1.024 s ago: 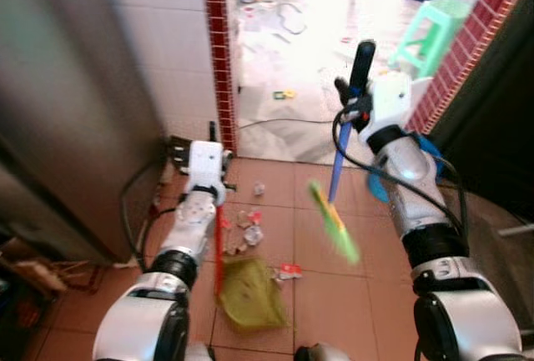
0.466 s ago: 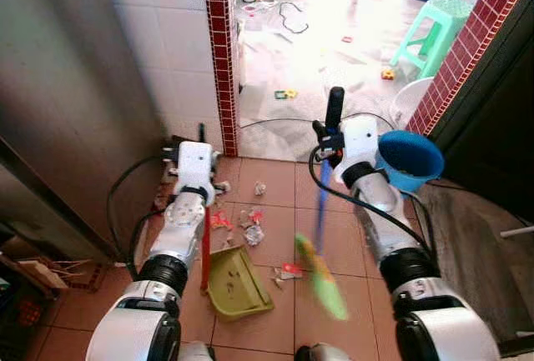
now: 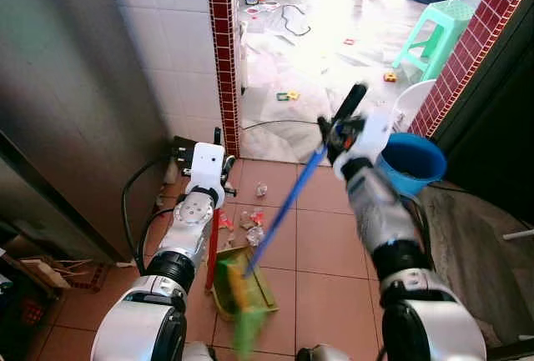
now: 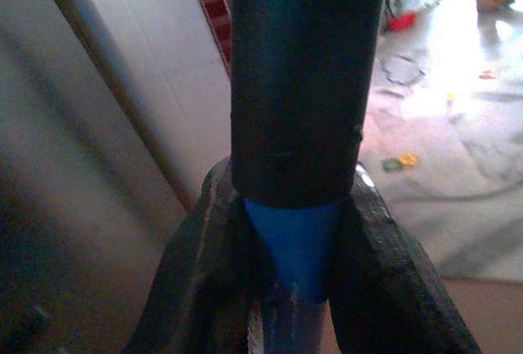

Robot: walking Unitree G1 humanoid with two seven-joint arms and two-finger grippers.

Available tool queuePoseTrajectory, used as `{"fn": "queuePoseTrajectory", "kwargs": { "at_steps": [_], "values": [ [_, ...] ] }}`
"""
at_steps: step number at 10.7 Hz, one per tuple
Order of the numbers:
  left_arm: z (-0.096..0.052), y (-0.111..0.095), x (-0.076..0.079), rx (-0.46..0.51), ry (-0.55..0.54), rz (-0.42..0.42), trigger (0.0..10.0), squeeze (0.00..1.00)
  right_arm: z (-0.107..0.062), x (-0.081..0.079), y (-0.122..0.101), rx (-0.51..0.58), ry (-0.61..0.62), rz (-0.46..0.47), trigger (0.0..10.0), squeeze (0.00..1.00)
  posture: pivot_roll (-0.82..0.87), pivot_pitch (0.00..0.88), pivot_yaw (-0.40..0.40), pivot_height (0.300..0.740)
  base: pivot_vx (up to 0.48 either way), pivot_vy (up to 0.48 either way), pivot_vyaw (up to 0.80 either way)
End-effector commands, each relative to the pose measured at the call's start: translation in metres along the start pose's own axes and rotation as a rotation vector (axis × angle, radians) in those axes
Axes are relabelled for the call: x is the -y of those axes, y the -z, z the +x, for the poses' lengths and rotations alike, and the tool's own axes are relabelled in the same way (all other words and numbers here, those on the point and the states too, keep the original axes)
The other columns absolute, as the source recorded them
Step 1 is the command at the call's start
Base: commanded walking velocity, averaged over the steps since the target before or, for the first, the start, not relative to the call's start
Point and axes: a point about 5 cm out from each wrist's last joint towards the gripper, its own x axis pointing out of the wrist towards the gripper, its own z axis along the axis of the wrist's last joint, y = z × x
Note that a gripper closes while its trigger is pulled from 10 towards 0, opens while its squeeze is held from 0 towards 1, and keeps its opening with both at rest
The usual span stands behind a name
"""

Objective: Sweep floor

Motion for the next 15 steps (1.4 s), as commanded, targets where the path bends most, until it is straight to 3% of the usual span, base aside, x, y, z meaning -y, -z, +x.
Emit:
{"fn": "queuePoseTrajectory", "kwargs": {
  "at_steps": [1,2,3,5,6,7,8,10,11,13,15],
  "values": [
    [-0.003,0.015,0.012,-0.08,0.05,-0.034,10.0,0.0,0.01,-0.012,-0.029,0.112,-0.051,0.042,10.0,0.0,-0.07,0.0,-0.009,0.74,0.0,0.0,0.0],
    [-0.002,0.015,0.012,-0.08,0.052,-0.035,10.0,0.0,0.014,-0.023,-0.051,0.165,-0.134,-0.021,10.0,0.0,-0.07,0.0,-0.009,0.74,0.0,0.0,0.0],
    [-0.002,0.014,0.012,-0.075,0.056,-0.042,10.0,0.0,0.014,-0.028,-0.06,0.199,-0.18,-0.158,10.0,0.0,-0.07,0.0,-0.009,0.74,0.0,0.0,0.0],
    [-0.003,0.008,0.011,-0.013,0.071,-0.056,10.0,0.0,0.007,-0.017,-0.066,0.232,-0.151,-0.375,10.0,0.0,-0.07,0.0,-0.01,0.74,0.0,0.0,0.0],
    [-0.004,0.004,0.007,0.017,0.072,-0.022,10.0,0.0,0.003,-0.008,-0.064,0.227,-0.106,-0.319,10.0,0.0,-0.07,0.0,-0.012,0.74,0.0,0.0,0.0],
    [-0.007,0.003,0.003,0.048,0.085,-0.065,10.0,0.0,-0.003,-0.003,-0.06,0.219,-0.087,-0.287,10.0,0.0,-0.07,0.0,-0.013,0.74,0.0,0.0,0.0],
    [-0.01,0.005,0.0,0.058,0.1,-0.126,10.0,0.0,-0.01,0.003,-0.052,0.204,-0.057,-0.298,10.0,0.0,-0.06,0.0,-0.018,0.74,0.0,0.0,0.0],
    [-0.016,0.002,0.0,0.113,0.148,-0.159,10.0,0.0,-0.034,0.033,-0.023,0.126,0.114,-0.337,10.0,0.0,-0.04,0.0,-0.027,0.74,0.0,0.0,0.0],
    [-0.018,0.0,0.0,0.133,0.165,-0.153,10.0,0.0,-0.039,0.038,-0.013,0.092,0.147,-0.352,10.0,0.0,-0.04,0.0,-0.02,0.74,0.0,0.0,0.0],
    [-0.021,-0.006,-0.008,0.154,0.154,-0.097,10.0,0.0,-0.038,0.05,-0.016,0.095,0.272,-0.434,10.0,0.0,-0.04,0.0,-0.011,0.74,0.0,0.0,-0.28],
    [-0.022,-0.01,-0.013,0.168,0.148,-0.097,10.0,0.0,-0.036,0.055,-0.02,0.105,0.309,-0.465,10.0,0.0,-0.04,0.0,-0.006,0.74,0.0,0.0,-0.8]
  ]
}}
